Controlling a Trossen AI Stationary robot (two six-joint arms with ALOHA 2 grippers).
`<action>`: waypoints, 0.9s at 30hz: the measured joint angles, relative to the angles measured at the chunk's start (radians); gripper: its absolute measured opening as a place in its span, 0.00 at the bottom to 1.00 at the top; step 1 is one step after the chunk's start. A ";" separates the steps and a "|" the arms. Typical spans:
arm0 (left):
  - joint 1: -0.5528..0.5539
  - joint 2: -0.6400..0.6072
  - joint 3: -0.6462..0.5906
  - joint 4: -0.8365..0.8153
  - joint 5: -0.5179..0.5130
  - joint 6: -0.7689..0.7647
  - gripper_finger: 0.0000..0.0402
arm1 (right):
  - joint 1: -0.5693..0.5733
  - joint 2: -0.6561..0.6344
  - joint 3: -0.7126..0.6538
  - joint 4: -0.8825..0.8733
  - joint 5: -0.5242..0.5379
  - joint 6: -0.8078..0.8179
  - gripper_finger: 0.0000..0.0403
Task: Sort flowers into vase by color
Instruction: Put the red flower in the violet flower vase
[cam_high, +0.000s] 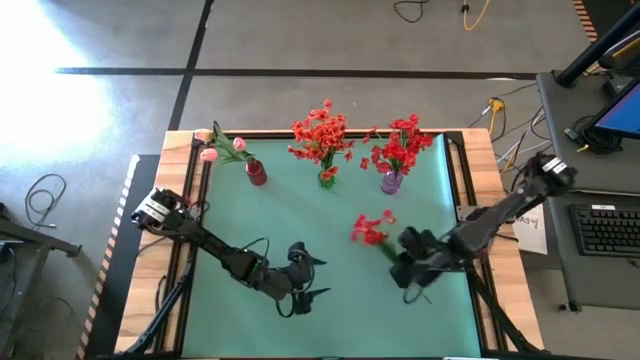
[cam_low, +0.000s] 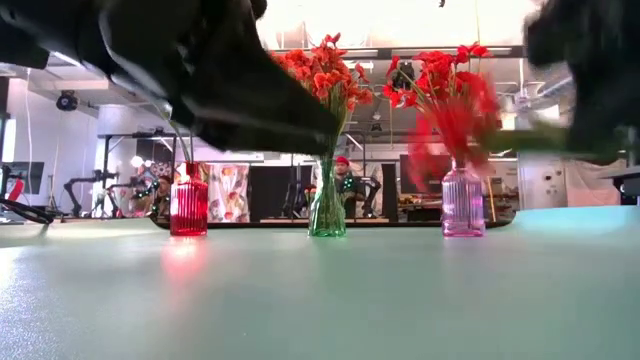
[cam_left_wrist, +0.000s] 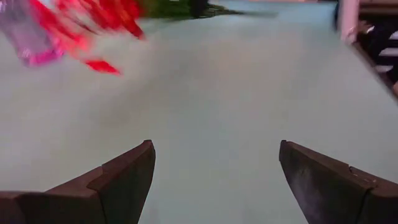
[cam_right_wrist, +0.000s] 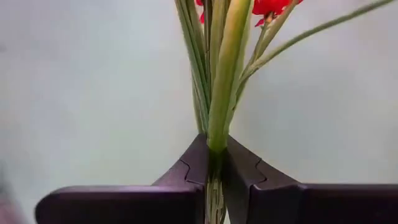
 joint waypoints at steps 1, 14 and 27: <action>0.000 0.000 0.000 0.026 -0.002 0.019 0.81 | 0.031 -0.024 -0.001 0.053 0.083 -0.051 0.05; 0.043 0.000 0.000 0.238 -0.041 0.161 0.81 | 0.071 -0.063 -0.117 1.130 0.628 -1.170 0.05; 0.189 0.000 0.000 0.337 -0.041 0.265 0.81 | -0.180 -0.256 -0.264 1.513 0.328 -1.652 0.04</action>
